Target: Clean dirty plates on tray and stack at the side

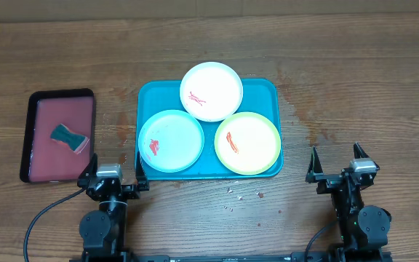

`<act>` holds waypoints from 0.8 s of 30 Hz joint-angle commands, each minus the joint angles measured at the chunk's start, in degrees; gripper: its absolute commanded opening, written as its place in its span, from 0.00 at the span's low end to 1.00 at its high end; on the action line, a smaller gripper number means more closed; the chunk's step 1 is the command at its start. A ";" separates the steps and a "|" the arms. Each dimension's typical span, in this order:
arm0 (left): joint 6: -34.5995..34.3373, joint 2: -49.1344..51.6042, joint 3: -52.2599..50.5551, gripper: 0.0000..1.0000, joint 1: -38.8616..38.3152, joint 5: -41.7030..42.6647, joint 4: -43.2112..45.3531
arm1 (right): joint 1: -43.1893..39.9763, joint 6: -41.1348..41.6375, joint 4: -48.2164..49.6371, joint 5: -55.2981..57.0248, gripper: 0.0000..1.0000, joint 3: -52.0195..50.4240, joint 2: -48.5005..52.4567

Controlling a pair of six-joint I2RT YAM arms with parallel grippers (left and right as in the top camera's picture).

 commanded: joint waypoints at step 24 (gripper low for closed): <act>-8.48 -0.70 -0.24 1.00 -0.44 10.78 5.60 | -0.15 -0.20 0.37 0.13 1.00 -0.59 -0.68</act>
